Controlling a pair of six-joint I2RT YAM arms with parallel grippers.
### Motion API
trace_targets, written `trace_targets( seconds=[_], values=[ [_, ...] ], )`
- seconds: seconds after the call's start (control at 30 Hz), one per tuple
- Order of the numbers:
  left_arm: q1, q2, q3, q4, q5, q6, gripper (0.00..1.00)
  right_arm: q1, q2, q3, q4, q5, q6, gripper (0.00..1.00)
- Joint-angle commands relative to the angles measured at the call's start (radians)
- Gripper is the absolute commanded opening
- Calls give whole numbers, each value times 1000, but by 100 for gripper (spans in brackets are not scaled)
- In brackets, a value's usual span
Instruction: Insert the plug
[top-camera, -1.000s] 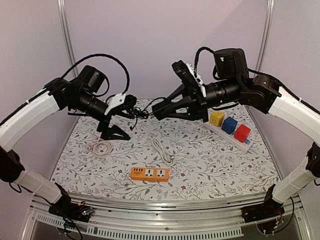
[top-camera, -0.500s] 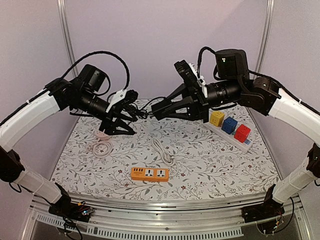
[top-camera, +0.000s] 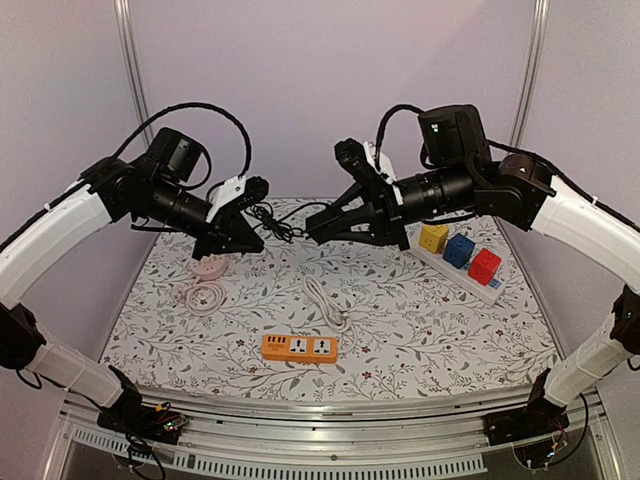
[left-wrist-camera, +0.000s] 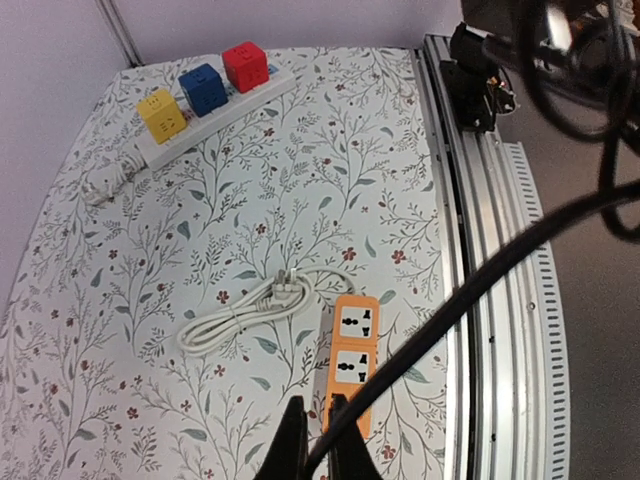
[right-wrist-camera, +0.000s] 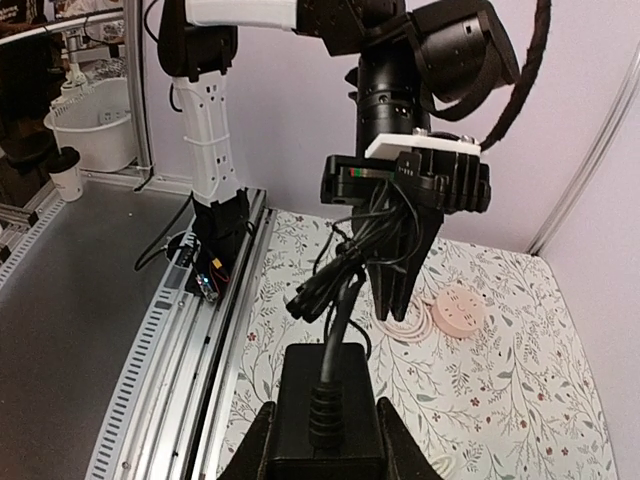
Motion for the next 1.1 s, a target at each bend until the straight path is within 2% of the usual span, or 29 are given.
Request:
trace_targets(
  seconds=[0.0, 0.13, 0.23, 0.37, 0.53, 0.8, 1.07],
  values=[
    [20, -24, -68, 31, -220, 62, 0, 8, 114, 71, -189, 232, -105, 0],
    [22, -29, -159, 59, -306, 115, 0, 23, 246, 67, -214, 381, -180, 0],
    [22, -48, -279, 125, -357, 92, 0, 45, 335, 75, -237, 453, -228, 0],
    [21, -60, -422, 186, -365, 90, 0, 74, 451, 76, -272, 492, -249, 0],
    [20, -77, -529, 264, -384, 114, 0, 118, 508, 48, -288, 496, -219, 0],
    [-50, -123, -630, 240, -385, 196, 0, 168, 576, 59, -338, 500, -122, 0],
    [-73, -154, -697, 263, -373, 188, 0, 171, 645, 125, -415, 623, -108, 0]
  ],
)
